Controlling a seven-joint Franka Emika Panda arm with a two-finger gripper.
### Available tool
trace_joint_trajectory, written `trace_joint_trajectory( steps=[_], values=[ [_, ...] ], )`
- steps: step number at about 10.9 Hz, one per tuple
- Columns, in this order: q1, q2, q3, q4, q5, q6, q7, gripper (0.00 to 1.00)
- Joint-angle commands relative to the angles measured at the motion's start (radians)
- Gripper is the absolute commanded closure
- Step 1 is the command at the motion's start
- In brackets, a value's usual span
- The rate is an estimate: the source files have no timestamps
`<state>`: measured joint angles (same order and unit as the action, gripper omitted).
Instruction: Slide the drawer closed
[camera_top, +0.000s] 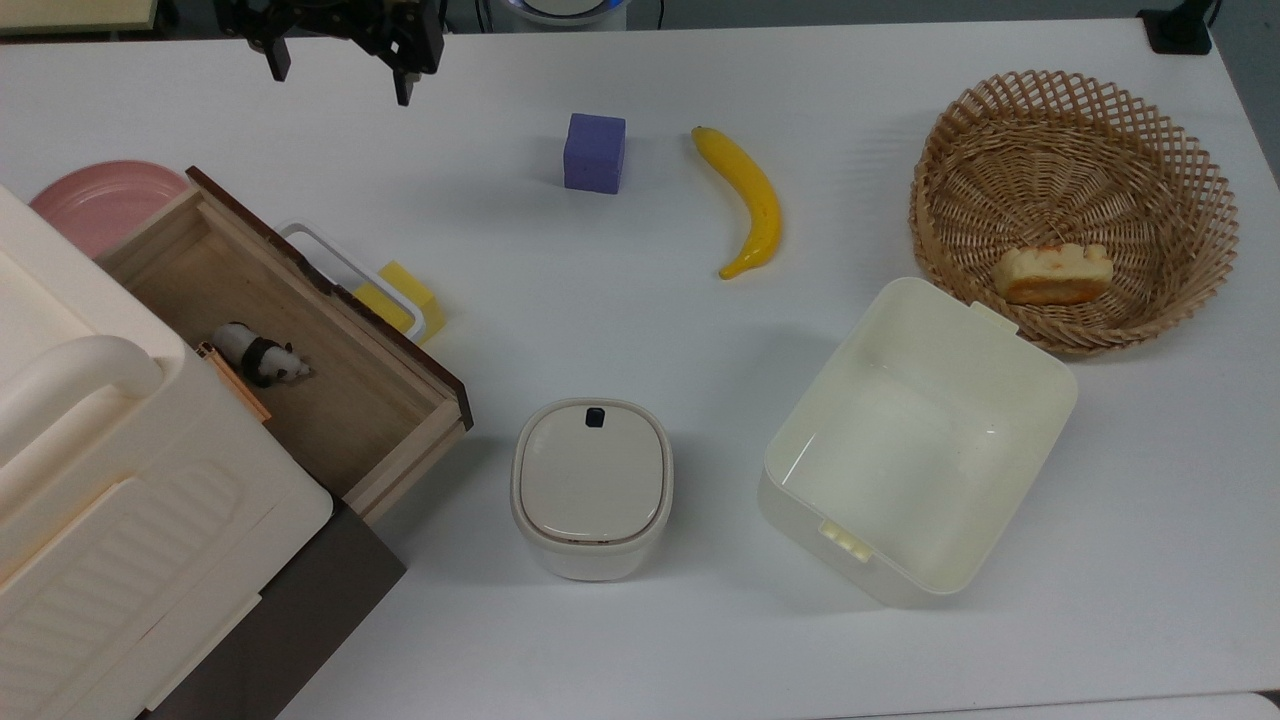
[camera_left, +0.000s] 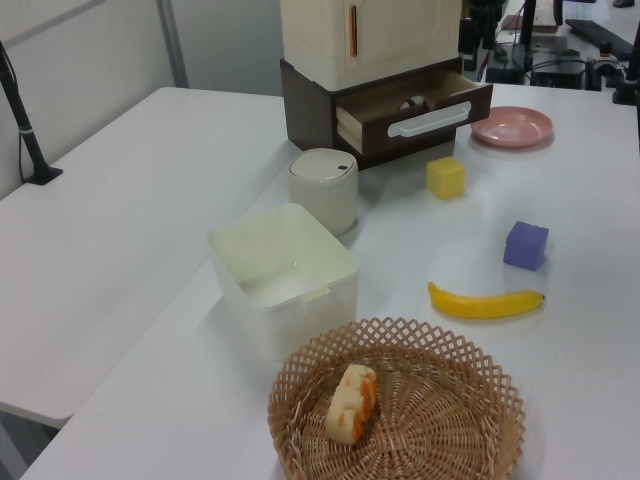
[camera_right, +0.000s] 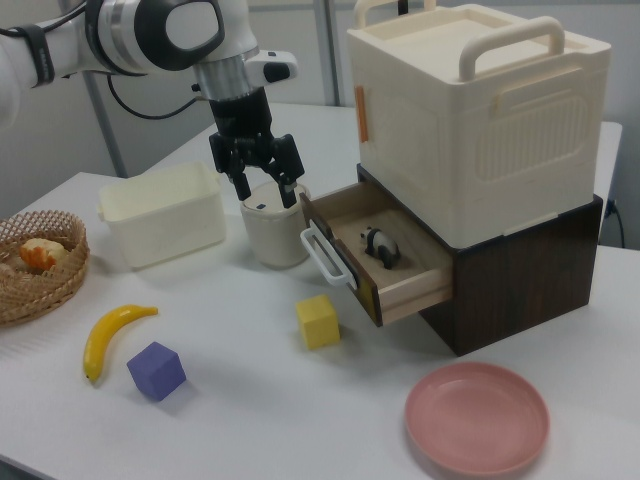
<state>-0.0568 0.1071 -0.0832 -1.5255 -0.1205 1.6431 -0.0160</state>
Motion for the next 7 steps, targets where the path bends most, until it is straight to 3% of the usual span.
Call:
trace_joint_trajectory(
  steps=[1,7],
  values=[
    [0.021,-0.014,0.008,-0.019,0.004,-0.020,0.011,0.00],
    [0.025,0.002,0.008,-0.021,-0.008,-0.003,0.010,0.00]
  ],
)
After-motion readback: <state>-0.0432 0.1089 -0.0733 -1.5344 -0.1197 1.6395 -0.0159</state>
